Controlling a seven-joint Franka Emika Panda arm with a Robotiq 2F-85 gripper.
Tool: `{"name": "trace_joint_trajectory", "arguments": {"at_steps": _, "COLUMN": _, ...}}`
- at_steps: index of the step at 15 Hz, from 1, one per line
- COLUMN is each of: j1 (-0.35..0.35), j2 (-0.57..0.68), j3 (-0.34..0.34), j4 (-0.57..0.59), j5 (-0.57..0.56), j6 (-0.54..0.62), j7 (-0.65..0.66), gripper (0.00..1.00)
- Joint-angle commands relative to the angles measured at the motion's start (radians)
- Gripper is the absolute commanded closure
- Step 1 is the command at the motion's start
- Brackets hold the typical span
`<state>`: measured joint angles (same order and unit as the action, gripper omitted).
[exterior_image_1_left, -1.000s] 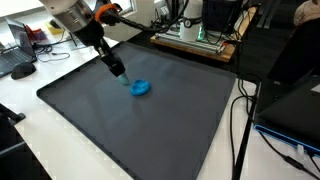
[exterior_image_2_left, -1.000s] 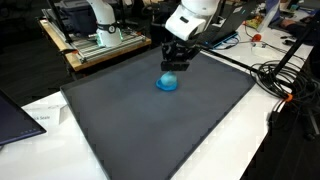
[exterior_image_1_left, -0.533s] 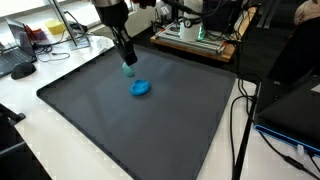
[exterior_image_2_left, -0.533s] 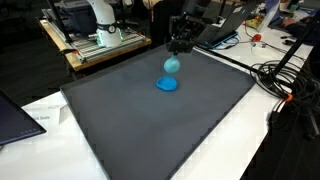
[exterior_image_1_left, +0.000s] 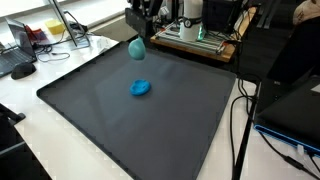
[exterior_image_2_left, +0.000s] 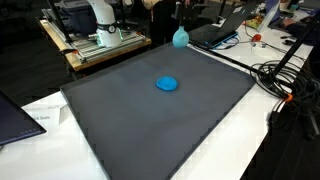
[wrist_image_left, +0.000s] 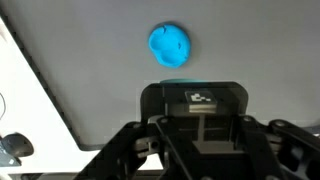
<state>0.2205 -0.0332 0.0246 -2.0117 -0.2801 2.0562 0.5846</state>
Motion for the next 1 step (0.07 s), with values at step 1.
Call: {"name": "trace_joint_trajectory", "arguments": {"at_steps": 1, "j1": -0.039, "j2": -0.169, "j3": 0.052, "j4": -0.141, "j5": 0.032, "j6": 0.126, "j7": -0.108, "gripper": 0.78}}
